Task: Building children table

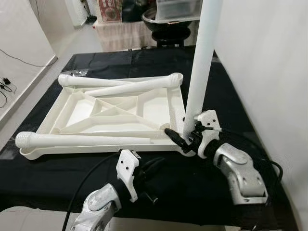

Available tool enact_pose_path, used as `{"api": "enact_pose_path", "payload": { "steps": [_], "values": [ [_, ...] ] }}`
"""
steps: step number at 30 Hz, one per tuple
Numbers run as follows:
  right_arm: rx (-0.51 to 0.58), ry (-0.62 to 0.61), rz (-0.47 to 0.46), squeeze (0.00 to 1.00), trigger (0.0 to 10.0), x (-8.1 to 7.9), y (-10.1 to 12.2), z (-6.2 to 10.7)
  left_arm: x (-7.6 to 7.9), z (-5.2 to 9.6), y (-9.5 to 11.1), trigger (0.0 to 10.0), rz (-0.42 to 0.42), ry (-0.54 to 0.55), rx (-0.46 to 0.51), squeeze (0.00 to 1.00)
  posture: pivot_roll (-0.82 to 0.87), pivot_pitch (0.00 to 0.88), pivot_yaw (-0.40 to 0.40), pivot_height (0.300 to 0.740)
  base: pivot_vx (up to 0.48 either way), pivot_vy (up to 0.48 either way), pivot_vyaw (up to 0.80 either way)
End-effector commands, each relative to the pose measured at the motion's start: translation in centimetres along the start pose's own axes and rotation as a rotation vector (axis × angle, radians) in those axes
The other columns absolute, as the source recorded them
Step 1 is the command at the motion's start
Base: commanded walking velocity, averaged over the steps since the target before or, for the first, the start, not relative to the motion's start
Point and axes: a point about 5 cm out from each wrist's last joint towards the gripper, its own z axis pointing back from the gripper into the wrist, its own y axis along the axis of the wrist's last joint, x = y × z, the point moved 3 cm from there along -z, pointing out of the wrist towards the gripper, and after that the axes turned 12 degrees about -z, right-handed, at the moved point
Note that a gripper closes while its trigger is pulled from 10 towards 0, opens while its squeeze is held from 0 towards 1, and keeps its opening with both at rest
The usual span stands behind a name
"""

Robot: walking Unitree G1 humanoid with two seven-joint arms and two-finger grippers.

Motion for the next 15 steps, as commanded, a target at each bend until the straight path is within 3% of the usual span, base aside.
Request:
{"api": "enact_pose_path", "payload": {
  "steps": [1,5,10,11,13,14,15],
  "values": [
    [-0.043,0.184,0.035,0.0,10.0,-0.8,0.3,-0.6,0.0,0.6,0.1,10.0,-0.031,0.011,-0.017,0.0,0.06,0.158,0.059,0.74,0.0,0.0,0.0],
    [-0.104,0.295,0.07,0.0,10.0,0.2,0.6,-0.6,-0.1,1.3,1.2,10.0,-0.104,0.063,-0.012,0.0,0.08,0.187,0.06,0.74,0.0,0.0,0.0],
    [-0.107,0.321,0.07,0.0,10.0,0.2,0.9,-0.6,-0.2,1.7,1.5,10.0,-0.137,0.08,-0.016,0.0,0.09,0.204,0.067,0.74,0.0,0.0,0.0],
    [-0.114,0.341,0.075,0.0,10.0,0.5,1.3,-0.7,-0.7,2.3,1.7,10.0,-0.193,0.107,-0.039,0.0,0.11,0.242,0.085,0.74,0.0,0.0,0.0],
    [-0.114,0.341,0.075,0.0,10.0,0.5,1.3,-0.7,-0.7,2.3,1.7,10.0,-0.193,0.107,-0.039,0.0,0.11,0.242,0.085,0.74,0.0,0.0,0.0],
    [-0.118,0.363,0.085,0.0,10.0,1.0,2.1,-0.8,-1.3,3.0,1.8,10.0,-0.247,0.142,-0.068,0.0,0.13,0.289,0.098,0.74,0.0,0.0,0.0],
    [-0.118,0.363,0.085,0.0,10.0,1.0,2.1,-0.8,-1.3,3.0,1.8,10.0,-0.247,0.142,-0.068,0.0,0.13,0.289,0.098,0.74,0.0,0.0,0.0]
  ]
}}
